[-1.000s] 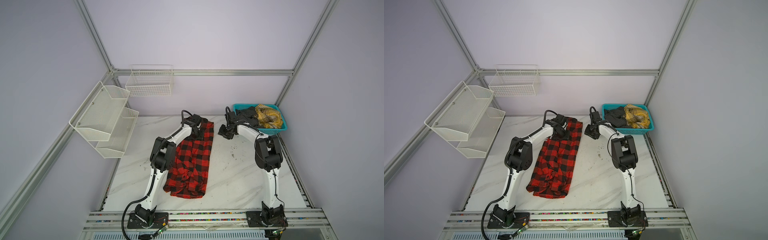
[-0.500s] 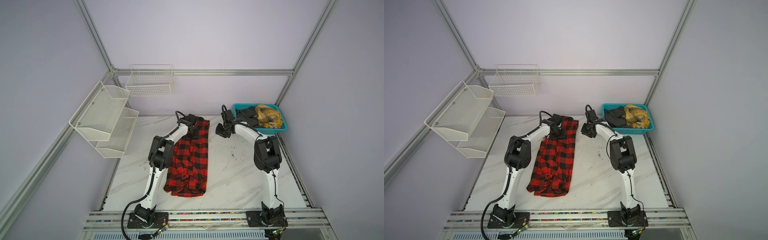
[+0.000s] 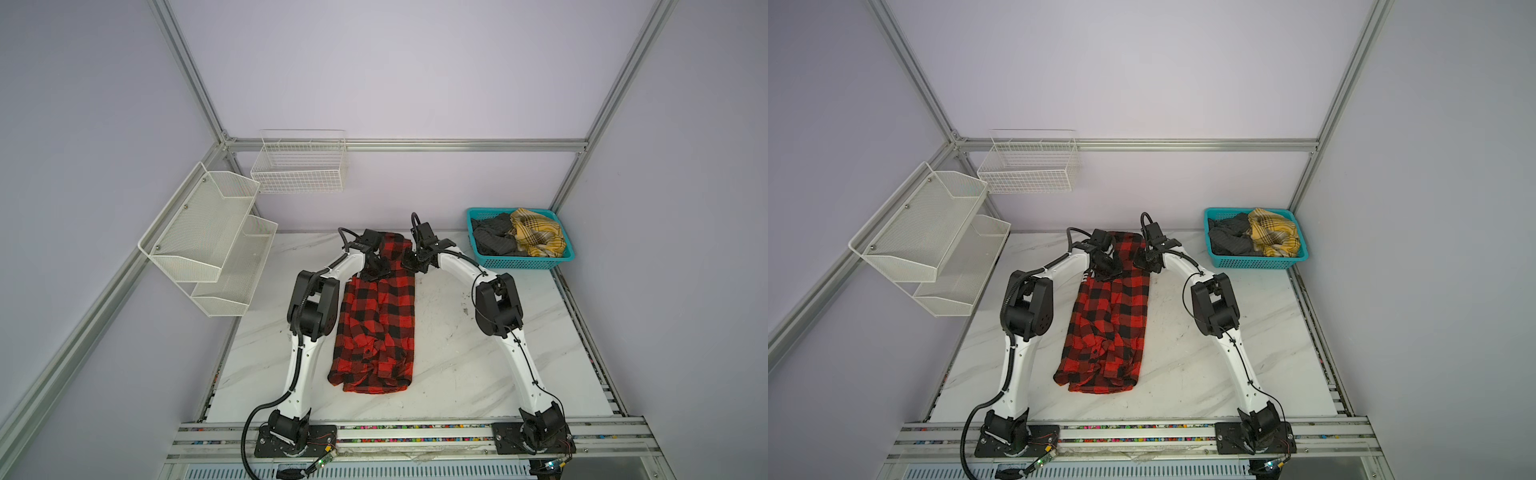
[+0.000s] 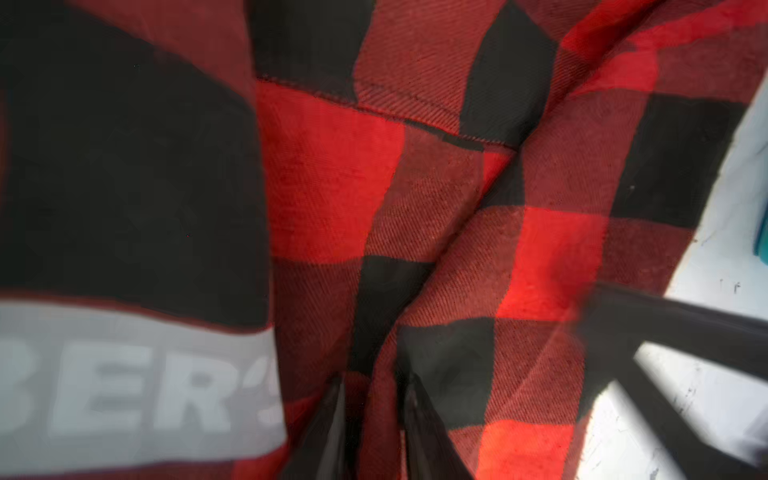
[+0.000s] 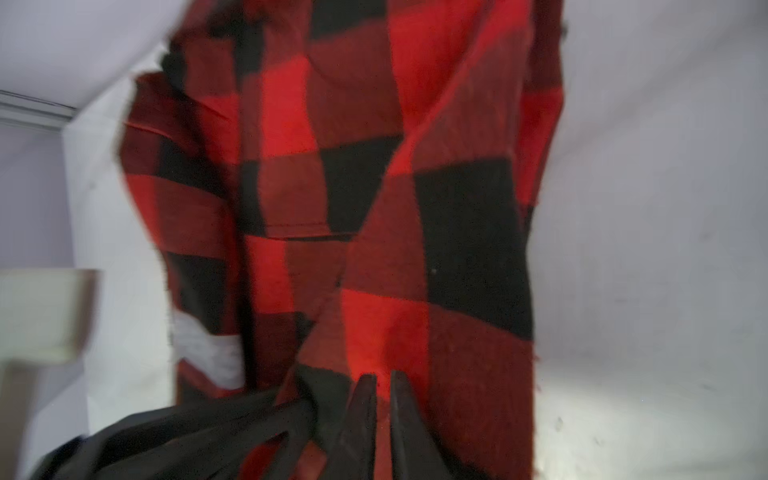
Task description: Fold and stack the long sleeve shirts
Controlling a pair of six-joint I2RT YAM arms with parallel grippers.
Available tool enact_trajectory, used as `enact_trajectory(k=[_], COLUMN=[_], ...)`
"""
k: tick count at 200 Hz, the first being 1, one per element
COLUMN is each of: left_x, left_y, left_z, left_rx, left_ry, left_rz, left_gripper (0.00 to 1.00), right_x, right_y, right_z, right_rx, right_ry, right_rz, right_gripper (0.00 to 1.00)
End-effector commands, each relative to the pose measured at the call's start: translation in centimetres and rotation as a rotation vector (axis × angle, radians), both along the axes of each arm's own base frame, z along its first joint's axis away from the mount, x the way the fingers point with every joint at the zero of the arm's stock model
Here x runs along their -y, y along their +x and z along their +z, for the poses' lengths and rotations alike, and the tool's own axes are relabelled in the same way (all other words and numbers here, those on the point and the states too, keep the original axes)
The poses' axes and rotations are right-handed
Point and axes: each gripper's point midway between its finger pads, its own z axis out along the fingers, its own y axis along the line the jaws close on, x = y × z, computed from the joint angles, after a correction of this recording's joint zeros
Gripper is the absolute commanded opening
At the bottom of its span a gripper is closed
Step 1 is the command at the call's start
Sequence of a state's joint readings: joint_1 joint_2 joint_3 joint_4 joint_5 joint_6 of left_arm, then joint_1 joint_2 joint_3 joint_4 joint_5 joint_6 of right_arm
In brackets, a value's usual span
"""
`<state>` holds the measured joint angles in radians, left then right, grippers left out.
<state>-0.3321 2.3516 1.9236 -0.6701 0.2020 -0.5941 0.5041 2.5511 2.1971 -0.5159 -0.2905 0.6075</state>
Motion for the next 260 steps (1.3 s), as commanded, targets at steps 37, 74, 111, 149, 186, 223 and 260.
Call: enact_trajectory(k=[37,74,111,149,186,223,260], left_x=[0.2,-4.1,-11.7,-13.6,-13.3,-9.0,-3.7], left_y=[-2.0,-6.1,-12.4,-17.9,-21.7,-23.1,-22.3], left_z=[5.8,12.4,8.1,2.3,-0.4,-1.9,-3.5], left_rx=[0.048,0.163,0.071,-0.098,-0.168,-0.201,-0.206], left_ry=[-0.076,-0.036,0.038,0.044,0.019,0.059,0.063], left_rz=[0.009,0.059,0.157,0.183,0.255,0.187,0.154], left_gripper=[0.56,0.67,0.74,0.64,0.55,0.49,0.46], right_x=[-1.0,-1.1,-1.7,-4.7,-5.2,-2.1,6.1], right_y=[-1.4,-4.3,-12.3,-18.8,-21.2,-20.5,-18.3], right_z=[1.8,9.6,9.7,6.3,1.4,-0.1,0.2], right_rx=[-0.006,0.100,0.055,-0.019,-0.103,-0.121,-0.144], right_ry=[0.011,0.002,-0.055,-0.064,-0.090,-0.199,-0.273], right_rz=[0.044,0.068,0.133,0.231,0.276,0.205,0.076], right_gripper=[0.26,0.51,0.51,0.50,0.45,0.42,0.39])
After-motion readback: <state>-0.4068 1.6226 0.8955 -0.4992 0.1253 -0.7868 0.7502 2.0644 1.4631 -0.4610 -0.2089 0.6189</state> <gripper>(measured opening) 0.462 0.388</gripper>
